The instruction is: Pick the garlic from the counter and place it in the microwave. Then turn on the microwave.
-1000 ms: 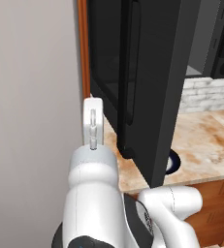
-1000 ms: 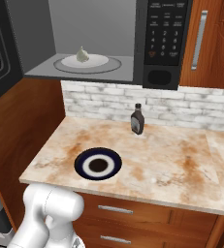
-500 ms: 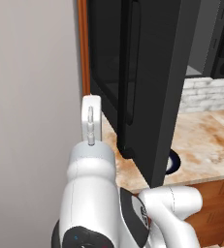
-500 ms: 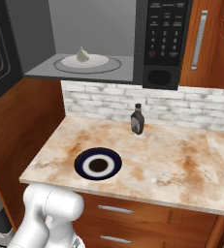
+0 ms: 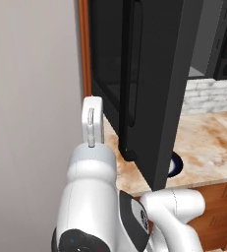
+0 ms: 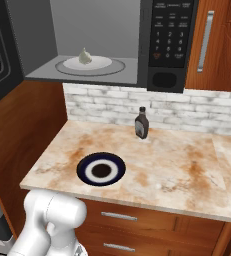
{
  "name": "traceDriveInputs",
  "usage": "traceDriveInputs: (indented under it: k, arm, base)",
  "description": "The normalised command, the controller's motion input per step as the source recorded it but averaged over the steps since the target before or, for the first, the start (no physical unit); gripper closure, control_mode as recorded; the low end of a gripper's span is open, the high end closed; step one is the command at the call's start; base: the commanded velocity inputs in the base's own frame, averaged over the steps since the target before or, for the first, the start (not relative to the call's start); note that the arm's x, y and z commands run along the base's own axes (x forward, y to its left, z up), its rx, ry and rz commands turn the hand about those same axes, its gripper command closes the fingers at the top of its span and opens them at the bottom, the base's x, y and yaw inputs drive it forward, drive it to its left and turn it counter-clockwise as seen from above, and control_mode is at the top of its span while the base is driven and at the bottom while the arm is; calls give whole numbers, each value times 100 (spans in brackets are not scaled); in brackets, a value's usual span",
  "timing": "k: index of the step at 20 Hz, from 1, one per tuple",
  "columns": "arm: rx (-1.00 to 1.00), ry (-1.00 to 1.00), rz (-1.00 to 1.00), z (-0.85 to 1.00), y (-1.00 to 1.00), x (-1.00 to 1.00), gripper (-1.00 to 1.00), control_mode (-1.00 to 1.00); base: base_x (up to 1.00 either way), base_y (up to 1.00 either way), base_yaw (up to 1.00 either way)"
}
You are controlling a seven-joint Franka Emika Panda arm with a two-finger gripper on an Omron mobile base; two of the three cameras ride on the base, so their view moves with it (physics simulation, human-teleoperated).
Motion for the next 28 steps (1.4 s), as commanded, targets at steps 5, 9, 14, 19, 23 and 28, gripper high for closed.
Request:
traceDriveInputs:
  k: [5,9,14,19,23,28]
  arm:
    - [0,0,-3,0,-6,0,-100,-100]
    - [0,0,-2,1,-11,0,-100,-100]
    - [0,0,-2,1,-11,0,-100,-100]
    - [0,0,-2,3,-10,-8,-100,-100]
    - [0,0,-3,5,-8,-14,-100,-100]
    - [0,0,-5,4,-8,-14,-100,-100]
  base:
    - [0,0,0]
    - [0,0,0]
    - [0,0,0]
    - [0,0,0]
    - [0,0,0]
    - [0,0,0]
